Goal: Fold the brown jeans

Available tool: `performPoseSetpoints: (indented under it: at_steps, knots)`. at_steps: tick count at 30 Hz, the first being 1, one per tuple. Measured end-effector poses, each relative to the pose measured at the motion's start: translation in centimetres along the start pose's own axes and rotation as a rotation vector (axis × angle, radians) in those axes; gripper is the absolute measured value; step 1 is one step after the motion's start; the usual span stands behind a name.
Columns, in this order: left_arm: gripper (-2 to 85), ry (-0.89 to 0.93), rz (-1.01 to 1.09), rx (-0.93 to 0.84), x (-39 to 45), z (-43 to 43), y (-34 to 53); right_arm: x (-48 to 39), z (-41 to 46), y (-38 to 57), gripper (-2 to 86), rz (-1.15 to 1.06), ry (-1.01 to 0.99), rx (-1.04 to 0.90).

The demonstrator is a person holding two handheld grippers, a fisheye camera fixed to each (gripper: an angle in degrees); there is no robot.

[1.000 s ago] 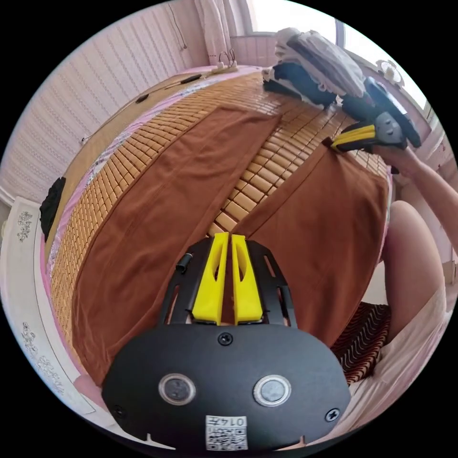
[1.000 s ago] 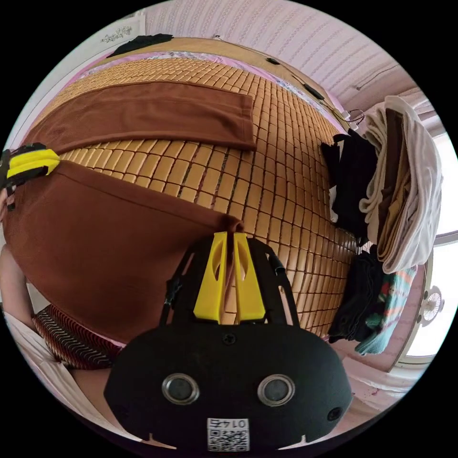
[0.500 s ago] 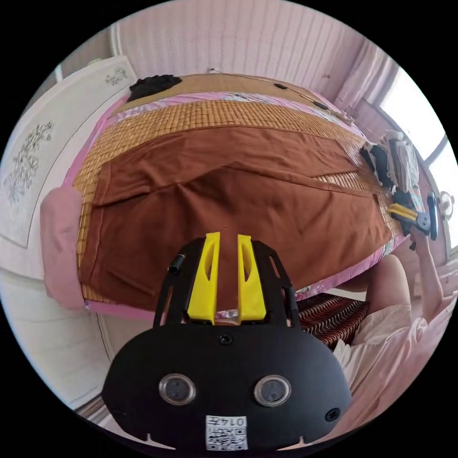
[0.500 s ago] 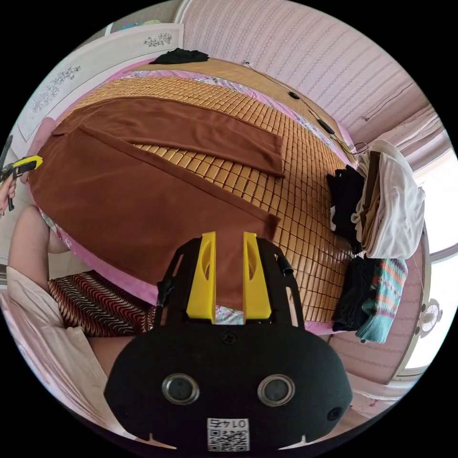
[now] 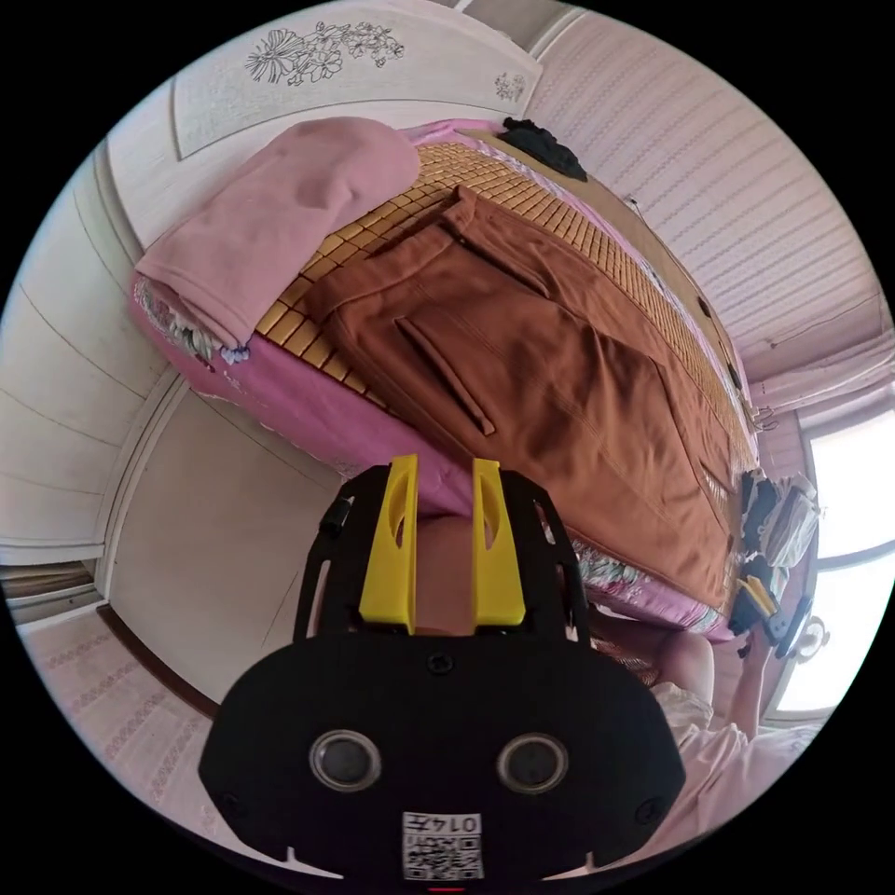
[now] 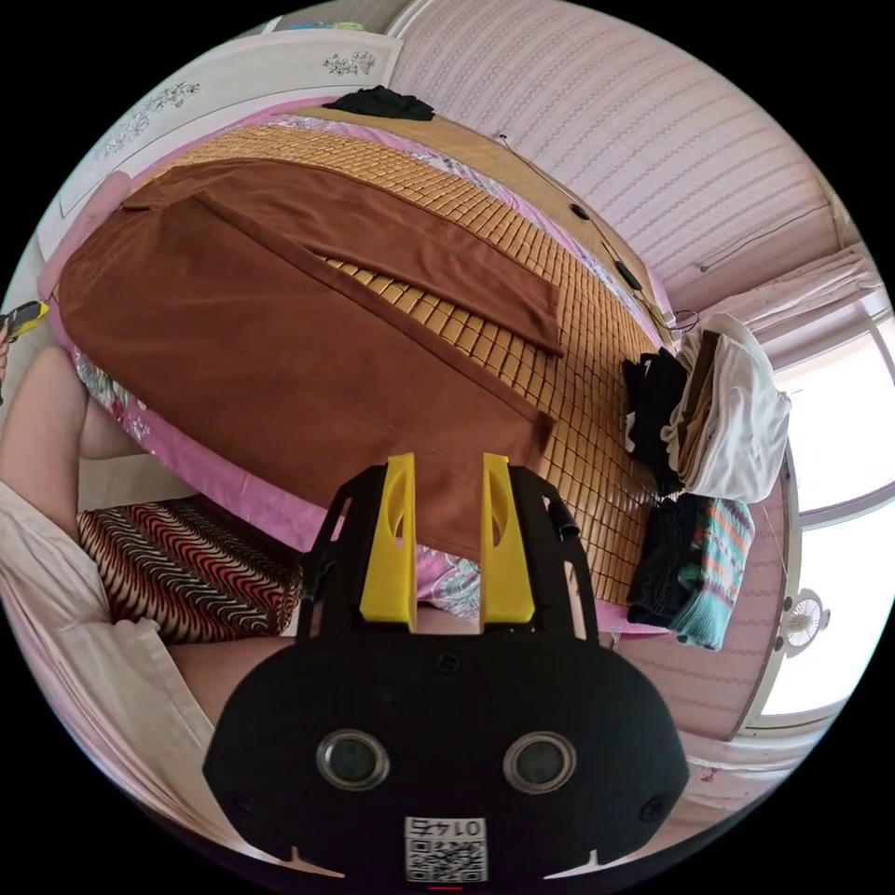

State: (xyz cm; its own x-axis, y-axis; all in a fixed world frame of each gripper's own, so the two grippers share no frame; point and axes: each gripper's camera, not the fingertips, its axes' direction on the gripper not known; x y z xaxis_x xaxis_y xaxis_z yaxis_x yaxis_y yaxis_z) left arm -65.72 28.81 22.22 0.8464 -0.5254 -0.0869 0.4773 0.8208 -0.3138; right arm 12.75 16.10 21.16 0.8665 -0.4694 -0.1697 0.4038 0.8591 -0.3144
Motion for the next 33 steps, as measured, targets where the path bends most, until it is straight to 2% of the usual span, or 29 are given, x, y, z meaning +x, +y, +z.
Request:
performPoseSetpoints:
  at_steps: [8, 13, 19, 24, 33]
  knots:
    - [7.7, 0.160, -0.160, 0.024, -7.4, -0.3, -1.0, 2.1, 3.2, 2.9, 11.9, 0.067, -0.065, -0.103]
    - [9.6, 0.260, -0.276, 0.060, -11.6, 0.2, -1.8, 8.9, 5.4, 7.3, 12.7, 0.354, -0.271, -0.084]
    - [11.2, 0.251, -0.319, 0.044, -14.4, 1.2, -2.6, 16.3, 8.2, 12.1, 13.3, 0.634, -0.386, -0.069]
    - [12.4, 0.244, -0.329, 0.043, -15.8, 1.6, -3.2, 19.1, 10.7, 13.5, 13.3, 0.700, -0.416, -0.105]
    - [13.2, 0.211, -0.325, -0.018, -16.9, 3.6, -4.3, 21.2, 14.7, 12.4, 12.3, 0.652, -0.423, -0.209]
